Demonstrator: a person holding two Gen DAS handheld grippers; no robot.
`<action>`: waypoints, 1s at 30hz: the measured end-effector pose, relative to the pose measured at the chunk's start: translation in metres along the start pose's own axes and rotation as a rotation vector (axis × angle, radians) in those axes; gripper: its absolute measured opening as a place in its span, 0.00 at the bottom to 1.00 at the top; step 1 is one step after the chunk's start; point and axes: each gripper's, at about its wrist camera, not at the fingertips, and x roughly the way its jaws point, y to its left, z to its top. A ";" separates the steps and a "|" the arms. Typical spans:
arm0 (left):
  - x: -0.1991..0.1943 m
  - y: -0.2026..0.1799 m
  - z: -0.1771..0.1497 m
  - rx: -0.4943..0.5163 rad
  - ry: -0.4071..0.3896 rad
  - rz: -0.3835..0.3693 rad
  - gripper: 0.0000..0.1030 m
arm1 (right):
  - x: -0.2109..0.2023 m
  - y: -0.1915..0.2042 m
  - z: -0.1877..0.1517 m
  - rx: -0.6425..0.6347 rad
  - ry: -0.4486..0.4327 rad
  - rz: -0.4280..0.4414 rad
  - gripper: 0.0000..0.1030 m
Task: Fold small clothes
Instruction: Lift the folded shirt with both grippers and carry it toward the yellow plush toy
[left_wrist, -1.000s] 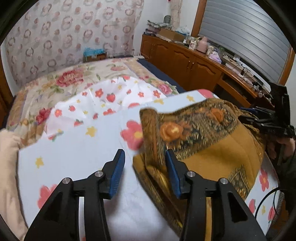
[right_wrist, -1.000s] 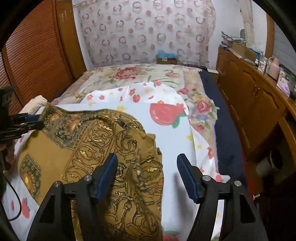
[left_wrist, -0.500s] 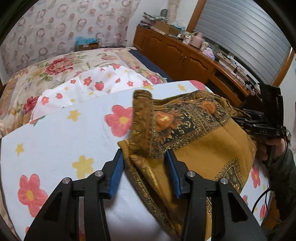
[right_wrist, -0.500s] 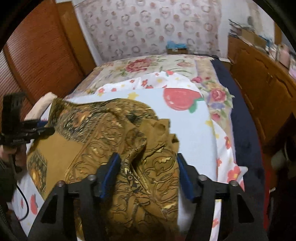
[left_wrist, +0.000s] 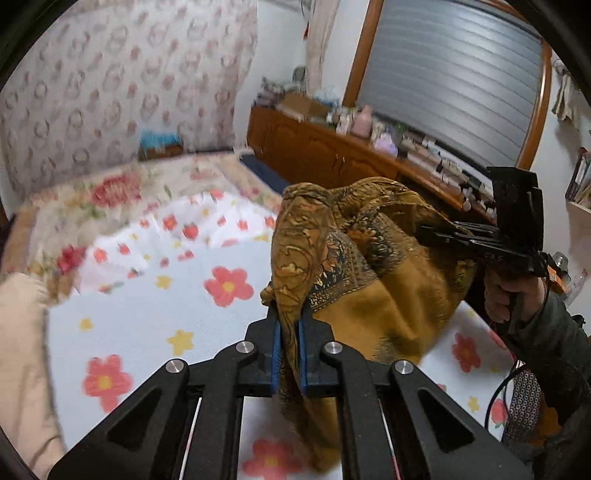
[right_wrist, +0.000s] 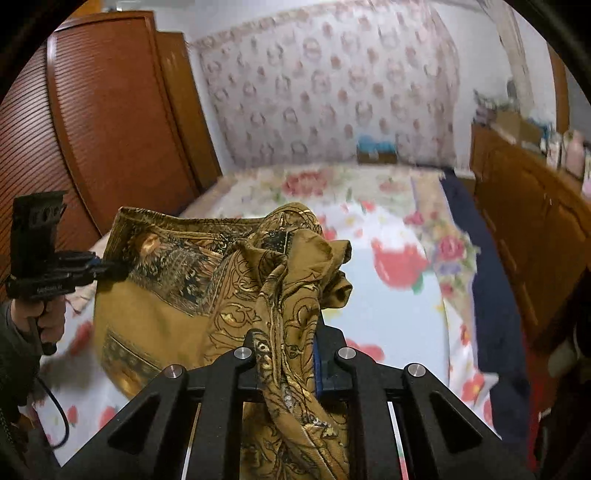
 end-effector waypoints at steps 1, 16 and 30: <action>-0.011 0.001 0.000 -0.004 -0.021 0.008 0.08 | -0.003 0.006 0.003 -0.014 -0.012 0.009 0.13; -0.152 0.076 -0.043 -0.135 -0.239 0.283 0.08 | 0.061 0.116 0.090 -0.282 -0.097 0.159 0.13; -0.191 0.153 -0.143 -0.375 -0.263 0.442 0.08 | 0.217 0.228 0.161 -0.594 0.060 0.335 0.13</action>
